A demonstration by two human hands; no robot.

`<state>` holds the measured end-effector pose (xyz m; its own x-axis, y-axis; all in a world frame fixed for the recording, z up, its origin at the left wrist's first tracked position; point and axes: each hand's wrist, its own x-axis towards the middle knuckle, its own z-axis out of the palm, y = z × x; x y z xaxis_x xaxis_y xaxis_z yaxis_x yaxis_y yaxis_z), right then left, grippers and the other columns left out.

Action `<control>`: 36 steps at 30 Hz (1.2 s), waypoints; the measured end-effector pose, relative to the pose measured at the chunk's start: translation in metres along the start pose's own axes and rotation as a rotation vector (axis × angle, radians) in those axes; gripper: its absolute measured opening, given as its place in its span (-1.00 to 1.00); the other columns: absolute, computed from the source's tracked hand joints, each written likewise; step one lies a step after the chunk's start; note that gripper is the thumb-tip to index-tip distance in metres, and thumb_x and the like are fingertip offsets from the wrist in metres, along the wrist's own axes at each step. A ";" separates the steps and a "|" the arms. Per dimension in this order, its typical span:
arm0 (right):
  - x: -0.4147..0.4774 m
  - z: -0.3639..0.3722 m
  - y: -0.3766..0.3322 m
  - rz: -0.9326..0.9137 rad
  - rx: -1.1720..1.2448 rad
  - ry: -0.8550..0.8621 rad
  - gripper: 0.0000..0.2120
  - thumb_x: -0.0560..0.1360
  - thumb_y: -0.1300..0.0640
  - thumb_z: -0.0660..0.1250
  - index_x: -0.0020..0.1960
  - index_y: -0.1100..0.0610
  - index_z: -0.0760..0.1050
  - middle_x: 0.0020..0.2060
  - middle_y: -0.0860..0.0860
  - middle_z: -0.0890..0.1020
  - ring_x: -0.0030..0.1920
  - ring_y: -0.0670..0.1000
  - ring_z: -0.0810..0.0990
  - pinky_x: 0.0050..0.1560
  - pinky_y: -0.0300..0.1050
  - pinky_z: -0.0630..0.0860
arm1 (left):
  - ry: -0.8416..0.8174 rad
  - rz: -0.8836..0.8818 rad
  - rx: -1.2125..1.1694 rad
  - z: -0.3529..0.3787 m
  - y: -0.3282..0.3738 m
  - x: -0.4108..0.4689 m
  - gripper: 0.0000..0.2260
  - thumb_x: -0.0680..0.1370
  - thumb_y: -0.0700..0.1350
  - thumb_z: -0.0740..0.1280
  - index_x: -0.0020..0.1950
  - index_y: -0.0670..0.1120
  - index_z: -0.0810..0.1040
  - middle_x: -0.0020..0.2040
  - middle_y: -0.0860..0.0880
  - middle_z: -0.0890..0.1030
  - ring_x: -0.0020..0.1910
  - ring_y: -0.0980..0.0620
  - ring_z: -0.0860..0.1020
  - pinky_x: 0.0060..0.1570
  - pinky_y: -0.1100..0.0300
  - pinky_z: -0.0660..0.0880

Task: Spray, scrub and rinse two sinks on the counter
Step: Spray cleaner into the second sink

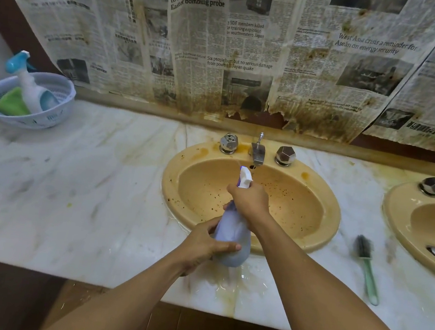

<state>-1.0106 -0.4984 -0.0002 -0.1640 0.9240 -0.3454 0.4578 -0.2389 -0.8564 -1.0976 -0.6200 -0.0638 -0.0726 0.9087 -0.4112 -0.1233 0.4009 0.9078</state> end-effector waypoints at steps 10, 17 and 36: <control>0.003 -0.015 -0.003 0.023 0.076 0.089 -0.91 0.51 0.11 0.37 -0.07 0.10 0.48 -0.27 0.16 0.72 -0.40 0.01 0.71 -0.32 -0.17 0.52 | -0.096 -0.027 0.008 0.002 0.018 0.012 -0.45 0.37 -0.04 0.66 0.32 0.12 0.61 0.18 0.06 0.69 0.21 -0.10 0.64 0.09 -0.07 0.66; -0.002 -0.020 0.002 0.018 0.104 0.087 -0.88 0.47 0.11 0.43 -0.09 0.11 0.51 -0.21 0.20 0.72 -0.39 0.07 0.72 -0.26 -0.09 0.59 | -0.104 -0.035 -0.013 0.009 0.017 0.005 -0.47 0.38 -0.08 0.66 0.31 0.10 0.61 0.17 0.06 0.70 0.21 -0.09 0.65 0.16 -0.21 0.62; -0.062 -0.003 0.045 -0.037 0.106 -0.259 -0.80 0.40 0.16 0.50 -0.13 0.14 0.48 -0.25 0.09 0.54 -0.40 0.08 0.59 -0.11 0.12 0.68 | 0.113 -0.026 -0.035 0.040 -0.032 -0.089 -0.19 0.17 0.26 0.68 0.37 0.07 0.58 0.20 0.10 0.69 0.22 -0.01 0.63 0.27 -0.11 0.59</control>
<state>-0.9772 -0.5655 -0.0159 -0.4026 0.8290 -0.3882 0.3559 -0.2490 -0.9008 -1.0473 -0.7091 -0.0523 -0.1801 0.8784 -0.4427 -0.1607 0.4177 0.8942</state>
